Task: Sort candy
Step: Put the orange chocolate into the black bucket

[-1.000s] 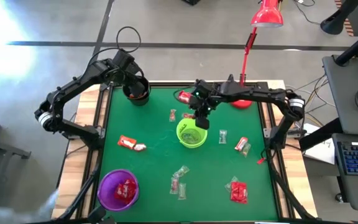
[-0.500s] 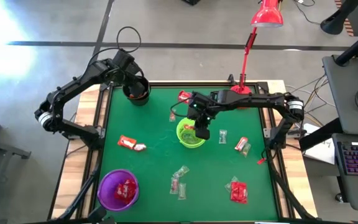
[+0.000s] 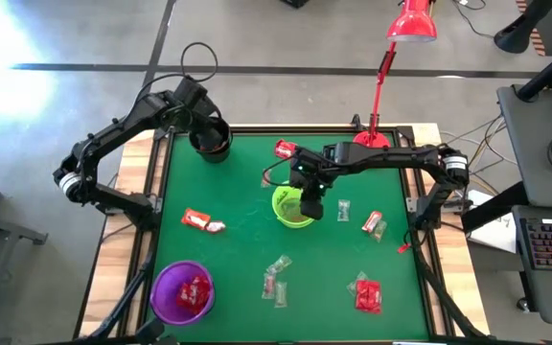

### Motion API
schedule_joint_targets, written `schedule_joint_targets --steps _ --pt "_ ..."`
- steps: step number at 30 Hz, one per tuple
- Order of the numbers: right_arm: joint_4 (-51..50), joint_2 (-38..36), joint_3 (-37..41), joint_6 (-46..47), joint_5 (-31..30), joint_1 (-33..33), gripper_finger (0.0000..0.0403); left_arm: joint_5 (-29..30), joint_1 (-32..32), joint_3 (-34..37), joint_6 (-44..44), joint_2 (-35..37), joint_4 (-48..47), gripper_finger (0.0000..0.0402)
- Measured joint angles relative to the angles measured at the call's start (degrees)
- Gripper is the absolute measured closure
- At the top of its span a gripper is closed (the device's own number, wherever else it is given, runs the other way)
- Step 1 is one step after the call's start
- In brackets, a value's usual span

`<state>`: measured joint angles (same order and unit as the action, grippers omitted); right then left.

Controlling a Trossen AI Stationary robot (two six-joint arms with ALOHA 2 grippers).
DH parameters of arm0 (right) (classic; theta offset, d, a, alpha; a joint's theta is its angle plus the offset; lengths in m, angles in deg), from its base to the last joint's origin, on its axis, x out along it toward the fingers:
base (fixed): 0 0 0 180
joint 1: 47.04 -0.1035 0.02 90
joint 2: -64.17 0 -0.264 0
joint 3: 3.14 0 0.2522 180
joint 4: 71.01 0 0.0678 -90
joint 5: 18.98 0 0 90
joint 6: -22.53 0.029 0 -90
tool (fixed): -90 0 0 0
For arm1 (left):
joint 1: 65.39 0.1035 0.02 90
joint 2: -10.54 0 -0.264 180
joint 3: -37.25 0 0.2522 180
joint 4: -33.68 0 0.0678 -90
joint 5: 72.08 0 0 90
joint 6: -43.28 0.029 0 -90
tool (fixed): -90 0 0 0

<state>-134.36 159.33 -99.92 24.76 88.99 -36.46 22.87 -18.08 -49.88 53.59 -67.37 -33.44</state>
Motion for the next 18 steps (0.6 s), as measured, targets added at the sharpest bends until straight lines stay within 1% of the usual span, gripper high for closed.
schedule_joint_targets --steps 3,7,12,14,18 --pt "-0.66 -0.02 0.0 3.34 0.0 0.0 0.0277 -0.31 0.0 0.0 0.31 0.0 -0.96 0.0263" --pt "-3.53 -0.09 0.0 8.5 -0.01 -0.09 0.0262 -4.68 0.0 0.0 1.23 0.0 -2.42 0.0263" --pt "-8.84 -0.11 0.0 10.76 0.02 -0.81 0.026 -12.12 -0.32 -0.02 2.92 0.0 -6.2 0.0263" --pt "-9.62 -0.17 0.0 10.8 0.02 -1.12 0.0262 -13.49 -0.86 -0.04 3.58 0.0 -8.49 0.0263" --pt "-9.74 -0.22 0.0 10.85 0.02 -1.63 0.0264 -13.64 -3.19 -0.04 4.59 0.0 -14.29 0.0263"
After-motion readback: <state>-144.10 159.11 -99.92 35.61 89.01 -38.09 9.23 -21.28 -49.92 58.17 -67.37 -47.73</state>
